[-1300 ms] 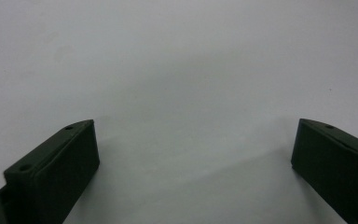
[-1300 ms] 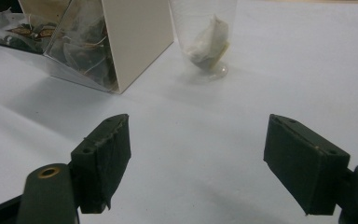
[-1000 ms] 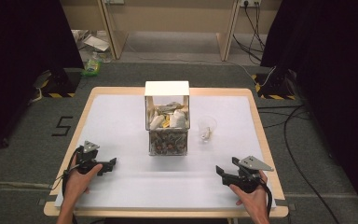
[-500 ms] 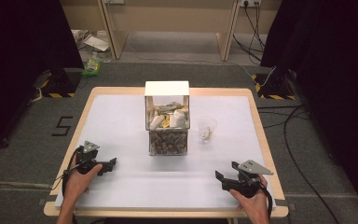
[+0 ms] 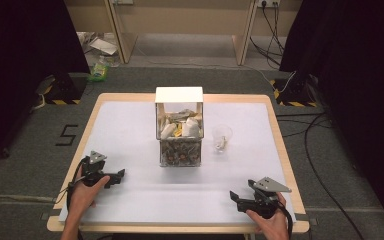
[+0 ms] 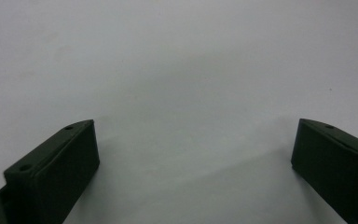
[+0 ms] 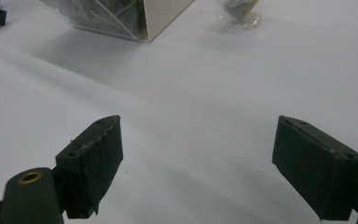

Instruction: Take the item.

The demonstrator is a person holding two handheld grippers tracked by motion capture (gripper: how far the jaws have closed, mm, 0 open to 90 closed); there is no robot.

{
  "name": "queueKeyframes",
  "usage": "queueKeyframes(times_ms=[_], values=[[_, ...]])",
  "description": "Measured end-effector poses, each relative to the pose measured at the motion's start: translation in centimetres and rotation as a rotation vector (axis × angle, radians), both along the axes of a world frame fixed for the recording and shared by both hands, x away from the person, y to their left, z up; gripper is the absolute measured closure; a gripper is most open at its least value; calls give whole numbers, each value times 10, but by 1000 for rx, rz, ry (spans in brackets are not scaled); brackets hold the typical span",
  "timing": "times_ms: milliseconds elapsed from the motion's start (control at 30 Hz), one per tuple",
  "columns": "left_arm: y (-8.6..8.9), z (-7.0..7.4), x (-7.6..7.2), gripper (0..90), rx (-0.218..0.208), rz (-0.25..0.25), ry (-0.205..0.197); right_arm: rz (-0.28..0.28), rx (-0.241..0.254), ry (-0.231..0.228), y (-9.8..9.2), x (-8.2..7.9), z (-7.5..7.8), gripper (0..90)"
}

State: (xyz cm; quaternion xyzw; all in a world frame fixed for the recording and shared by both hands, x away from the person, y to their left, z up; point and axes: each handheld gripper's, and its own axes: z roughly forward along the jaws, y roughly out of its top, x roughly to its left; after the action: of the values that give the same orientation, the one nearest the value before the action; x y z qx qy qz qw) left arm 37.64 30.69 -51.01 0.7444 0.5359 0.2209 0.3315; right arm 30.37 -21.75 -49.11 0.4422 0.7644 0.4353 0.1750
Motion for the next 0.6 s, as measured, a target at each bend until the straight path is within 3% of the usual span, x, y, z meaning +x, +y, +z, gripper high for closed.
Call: queueKeyframes(times_ms=[300, 600], values=[[0, 0, 0, 0, 0, 0, 0, 15, -12, 28, 1, -2, -3, 167], [0, 0, 0, 0, 1, 0, -1, 16, -27, 26, 0, -1, -4, 169]])
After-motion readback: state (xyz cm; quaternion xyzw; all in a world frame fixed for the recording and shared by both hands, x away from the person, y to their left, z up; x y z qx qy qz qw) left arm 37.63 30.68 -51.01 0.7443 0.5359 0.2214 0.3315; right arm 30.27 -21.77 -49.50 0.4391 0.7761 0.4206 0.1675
